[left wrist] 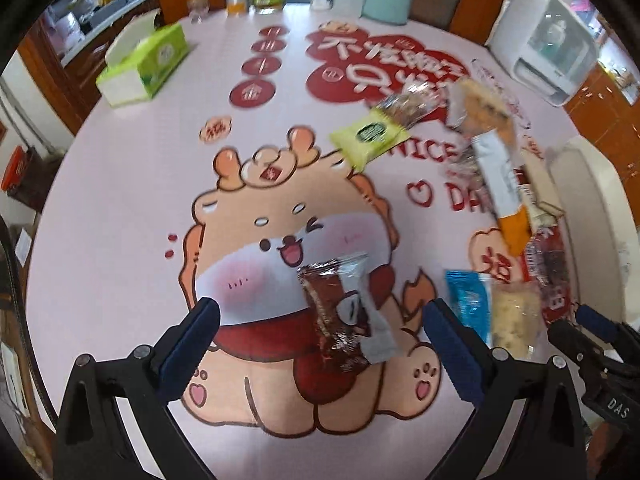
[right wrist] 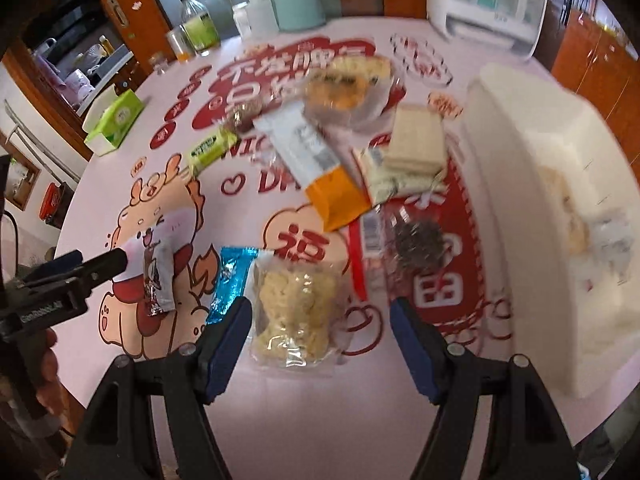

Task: Organize snacks
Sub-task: 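Grasp the brown chocolate wafer with the left tool while the right tool grasps the puffed-snack bag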

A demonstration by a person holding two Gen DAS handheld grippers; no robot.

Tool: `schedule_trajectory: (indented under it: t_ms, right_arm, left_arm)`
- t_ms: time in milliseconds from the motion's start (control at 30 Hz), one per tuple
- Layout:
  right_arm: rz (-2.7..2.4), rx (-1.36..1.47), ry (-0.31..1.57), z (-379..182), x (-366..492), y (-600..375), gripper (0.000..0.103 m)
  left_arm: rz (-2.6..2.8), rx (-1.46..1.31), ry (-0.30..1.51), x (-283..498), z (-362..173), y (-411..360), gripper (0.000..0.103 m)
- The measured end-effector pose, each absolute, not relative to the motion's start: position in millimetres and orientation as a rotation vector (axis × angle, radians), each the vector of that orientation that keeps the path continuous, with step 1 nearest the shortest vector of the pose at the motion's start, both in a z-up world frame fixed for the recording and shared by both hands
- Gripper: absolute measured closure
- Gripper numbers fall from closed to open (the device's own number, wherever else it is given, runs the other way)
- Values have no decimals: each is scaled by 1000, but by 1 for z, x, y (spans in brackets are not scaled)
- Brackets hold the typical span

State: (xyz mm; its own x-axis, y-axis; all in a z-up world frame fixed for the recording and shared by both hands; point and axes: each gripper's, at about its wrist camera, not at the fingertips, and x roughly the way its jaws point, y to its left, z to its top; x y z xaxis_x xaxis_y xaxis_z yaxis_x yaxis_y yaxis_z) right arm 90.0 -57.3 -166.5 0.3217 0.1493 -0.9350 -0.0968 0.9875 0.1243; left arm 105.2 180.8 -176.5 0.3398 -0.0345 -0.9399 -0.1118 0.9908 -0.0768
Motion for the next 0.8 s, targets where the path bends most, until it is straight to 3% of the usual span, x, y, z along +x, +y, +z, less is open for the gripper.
schedule_trajectory:
  t_ms: [300,633,667,733,800]
  right_arm:
    - [149,82,1310,-197,101,-50,31]
    - [163,71,1357,-216,107,-39,40]
    - [158,70,1357,-217,108,-39,41]
    - [156,69,1351,-218,109,-37,44]
    - [159,68,1347,-219,109,-35,47]
  left_arm:
    - [111,-242,1326,120,-216,191,7]
    - [132,-149,1348,121,-228,178,24]
    - [132,-129,1344,121,-227,175,27]
    - [118,-99,1325,119,-224,170,49]
    - [93,-76,1324,118,-221,165,58]
